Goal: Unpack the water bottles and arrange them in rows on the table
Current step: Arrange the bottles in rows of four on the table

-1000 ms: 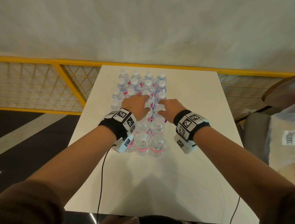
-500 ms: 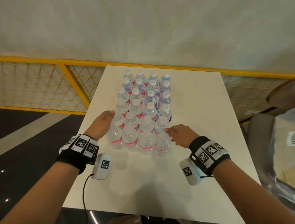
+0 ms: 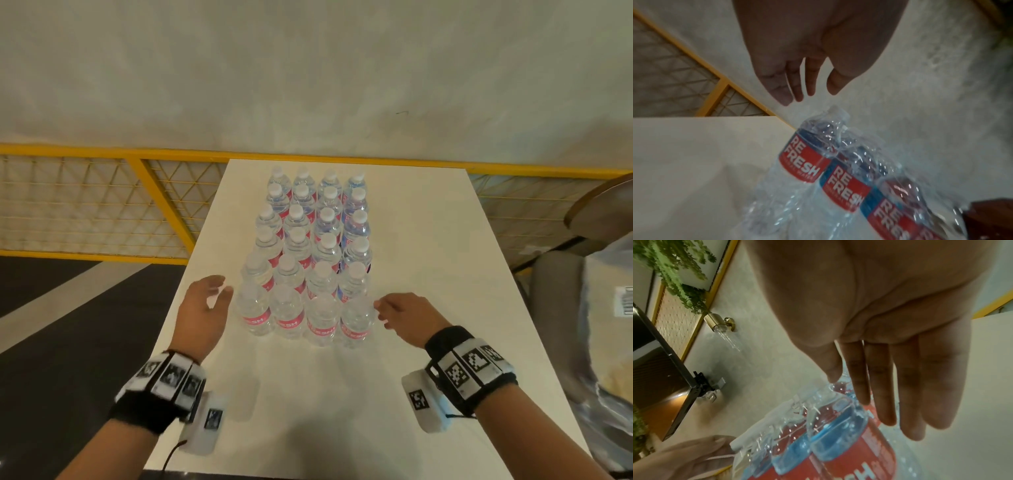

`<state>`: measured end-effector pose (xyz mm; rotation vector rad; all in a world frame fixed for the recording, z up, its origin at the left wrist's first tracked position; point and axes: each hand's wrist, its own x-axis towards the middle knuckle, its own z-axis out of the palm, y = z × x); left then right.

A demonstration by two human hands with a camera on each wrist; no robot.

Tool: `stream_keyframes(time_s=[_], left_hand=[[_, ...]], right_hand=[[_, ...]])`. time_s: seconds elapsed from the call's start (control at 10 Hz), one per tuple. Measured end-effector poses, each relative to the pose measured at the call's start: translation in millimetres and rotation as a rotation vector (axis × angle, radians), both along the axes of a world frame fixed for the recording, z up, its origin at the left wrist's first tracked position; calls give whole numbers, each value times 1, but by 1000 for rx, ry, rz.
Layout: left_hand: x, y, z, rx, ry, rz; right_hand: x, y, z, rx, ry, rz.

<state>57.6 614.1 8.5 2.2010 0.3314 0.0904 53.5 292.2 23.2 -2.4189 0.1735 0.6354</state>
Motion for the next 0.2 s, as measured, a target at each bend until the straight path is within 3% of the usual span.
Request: stream_keyframes(time_s=[0.1, 0.2], left_hand=[[-39, 9, -4, 27, 20, -157], [-88, 16, -18, 87, 281, -403]], right_hand=[[-25, -17, -3, -31, 28, 14], [-65, -41, -12, -87, 169, 67]])
